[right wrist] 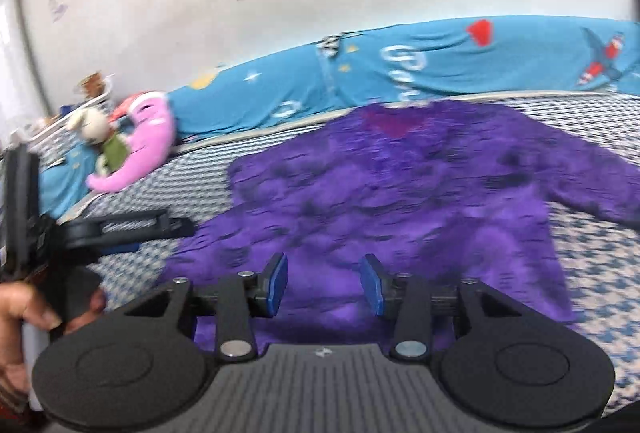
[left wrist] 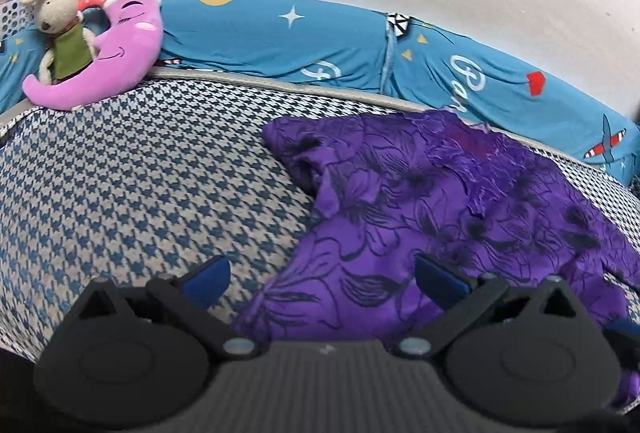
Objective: Fold clothes
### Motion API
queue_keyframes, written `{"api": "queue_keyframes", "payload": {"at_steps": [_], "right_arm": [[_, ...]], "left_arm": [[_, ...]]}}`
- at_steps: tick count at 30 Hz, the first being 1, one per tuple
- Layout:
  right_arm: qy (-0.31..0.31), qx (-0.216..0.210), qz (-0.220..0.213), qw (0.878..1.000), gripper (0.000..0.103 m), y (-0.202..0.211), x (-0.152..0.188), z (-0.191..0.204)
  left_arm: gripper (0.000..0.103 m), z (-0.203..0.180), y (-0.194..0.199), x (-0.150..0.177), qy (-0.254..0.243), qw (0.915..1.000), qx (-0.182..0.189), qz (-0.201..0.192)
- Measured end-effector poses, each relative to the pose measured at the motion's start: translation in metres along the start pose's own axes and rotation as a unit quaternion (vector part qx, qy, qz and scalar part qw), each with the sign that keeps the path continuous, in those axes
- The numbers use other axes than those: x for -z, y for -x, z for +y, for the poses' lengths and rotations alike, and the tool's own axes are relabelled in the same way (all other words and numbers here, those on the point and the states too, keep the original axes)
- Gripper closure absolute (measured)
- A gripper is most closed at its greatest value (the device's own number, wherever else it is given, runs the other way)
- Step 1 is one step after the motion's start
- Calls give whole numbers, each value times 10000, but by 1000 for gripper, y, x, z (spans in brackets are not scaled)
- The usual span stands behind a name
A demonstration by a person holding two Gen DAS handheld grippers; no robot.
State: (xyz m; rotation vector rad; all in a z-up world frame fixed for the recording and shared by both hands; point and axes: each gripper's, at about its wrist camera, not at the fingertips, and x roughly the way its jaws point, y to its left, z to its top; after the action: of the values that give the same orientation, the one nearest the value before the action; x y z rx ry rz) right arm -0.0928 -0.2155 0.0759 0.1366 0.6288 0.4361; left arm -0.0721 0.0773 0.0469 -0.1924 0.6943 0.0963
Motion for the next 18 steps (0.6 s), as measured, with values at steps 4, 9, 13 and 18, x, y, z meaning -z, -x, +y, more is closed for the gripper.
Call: {"api": "queue_keyframes", "payload": {"at_steps": [4, 9, 13, 18], "right_arm": [[-160, 357, -20, 9992, 62, 7, -7, -24], [-441, 652, -26, 9969, 61, 14, -18, -56], [-538, 859, 98, 9948, 60, 9, -29, -80], [-601, 1071, 435, 9915, 52, -11, -42, -109]], "left_arm": [[0, -6, -3, 2, -68, 10000, 24, 57], [0, -12, -7, 5, -151, 9998, 40, 138], [0, -18, -9, 8, -195, 9995, 63, 219], [0, -23, -12, 10, -259, 9993, 84, 267]]}}
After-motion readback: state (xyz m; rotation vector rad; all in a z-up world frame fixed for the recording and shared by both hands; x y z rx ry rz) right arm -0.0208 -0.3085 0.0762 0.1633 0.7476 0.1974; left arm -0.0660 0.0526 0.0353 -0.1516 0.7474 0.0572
